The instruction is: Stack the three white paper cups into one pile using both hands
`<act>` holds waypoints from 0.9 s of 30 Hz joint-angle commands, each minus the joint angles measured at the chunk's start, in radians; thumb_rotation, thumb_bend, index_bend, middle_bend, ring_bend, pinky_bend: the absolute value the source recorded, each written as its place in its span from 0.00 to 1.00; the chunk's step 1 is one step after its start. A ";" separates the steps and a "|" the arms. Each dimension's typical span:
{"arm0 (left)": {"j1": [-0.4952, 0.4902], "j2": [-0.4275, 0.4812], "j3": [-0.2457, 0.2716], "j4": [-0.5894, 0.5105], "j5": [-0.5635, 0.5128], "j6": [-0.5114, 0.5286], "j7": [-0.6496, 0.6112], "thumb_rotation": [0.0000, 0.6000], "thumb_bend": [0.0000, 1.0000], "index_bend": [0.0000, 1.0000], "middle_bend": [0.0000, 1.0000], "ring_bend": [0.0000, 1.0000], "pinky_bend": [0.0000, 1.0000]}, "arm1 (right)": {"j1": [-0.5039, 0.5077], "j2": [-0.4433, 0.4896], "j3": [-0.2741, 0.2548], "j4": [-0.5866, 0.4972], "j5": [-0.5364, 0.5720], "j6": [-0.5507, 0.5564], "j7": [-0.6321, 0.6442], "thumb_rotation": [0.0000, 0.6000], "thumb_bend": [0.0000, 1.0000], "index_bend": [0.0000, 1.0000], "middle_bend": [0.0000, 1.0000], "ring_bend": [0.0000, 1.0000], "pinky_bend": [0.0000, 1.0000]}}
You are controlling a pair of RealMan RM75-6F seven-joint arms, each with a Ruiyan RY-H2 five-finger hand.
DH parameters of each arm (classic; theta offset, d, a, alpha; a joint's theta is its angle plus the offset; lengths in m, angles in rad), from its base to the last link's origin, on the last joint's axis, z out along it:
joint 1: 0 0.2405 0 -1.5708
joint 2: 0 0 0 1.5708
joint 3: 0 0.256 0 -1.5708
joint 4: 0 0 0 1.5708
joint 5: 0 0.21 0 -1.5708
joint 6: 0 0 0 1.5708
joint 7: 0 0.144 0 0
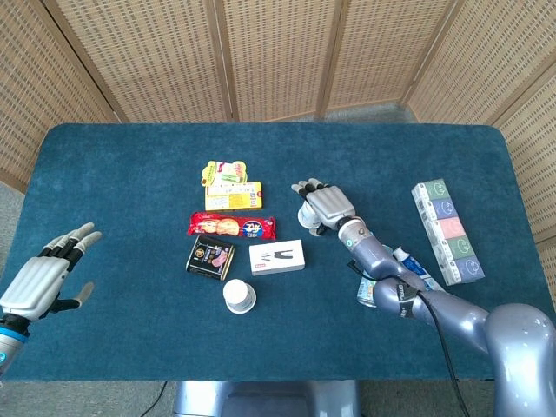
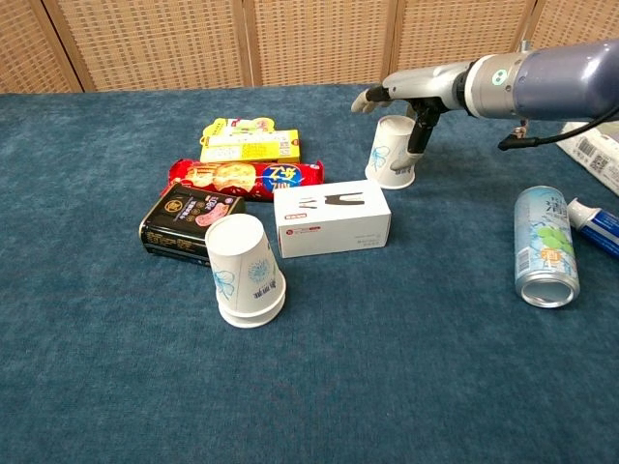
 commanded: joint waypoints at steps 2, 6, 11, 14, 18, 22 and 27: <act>0.008 0.003 0.000 0.006 0.002 0.005 -0.009 1.00 0.48 0.02 0.00 0.00 0.11 | 0.030 -0.021 -0.014 0.054 0.014 -0.042 0.002 1.00 0.29 0.01 0.08 0.00 0.40; 0.015 0.004 0.000 0.014 0.003 0.005 -0.016 1.00 0.48 0.02 0.00 0.00 0.11 | 0.048 -0.033 -0.026 0.096 0.022 -0.058 0.003 1.00 0.29 0.11 0.19 0.04 0.51; 0.019 -0.001 -0.005 0.024 0.003 0.002 -0.027 1.00 0.48 0.02 0.00 0.00 0.11 | 0.052 -0.048 -0.025 0.124 0.006 -0.052 0.033 1.00 0.29 0.28 0.33 0.21 0.67; 0.020 -0.004 -0.006 0.026 0.006 -0.001 -0.028 1.00 0.48 0.02 0.00 0.00 0.12 | 0.052 -0.055 -0.027 0.138 -0.005 -0.052 0.051 1.00 0.29 0.36 0.37 0.25 0.69; 0.023 -0.006 -0.008 0.028 0.007 -0.001 -0.029 1.00 0.48 0.01 0.00 0.00 0.12 | 0.050 -0.059 -0.029 0.146 -0.023 -0.046 0.070 1.00 0.29 0.44 0.42 0.29 0.71; 0.025 -0.007 -0.011 0.028 0.007 -0.002 -0.030 1.00 0.48 0.01 0.00 0.00 0.13 | 0.044 -0.057 -0.029 0.142 -0.036 -0.038 0.090 1.00 0.29 0.48 0.46 0.33 0.74; 0.027 -0.007 -0.013 0.030 0.007 -0.004 -0.028 1.00 0.48 0.00 0.00 0.00 0.13 | 0.037 -0.029 -0.019 0.096 -0.036 -0.032 0.117 1.00 0.29 0.47 0.46 0.33 0.74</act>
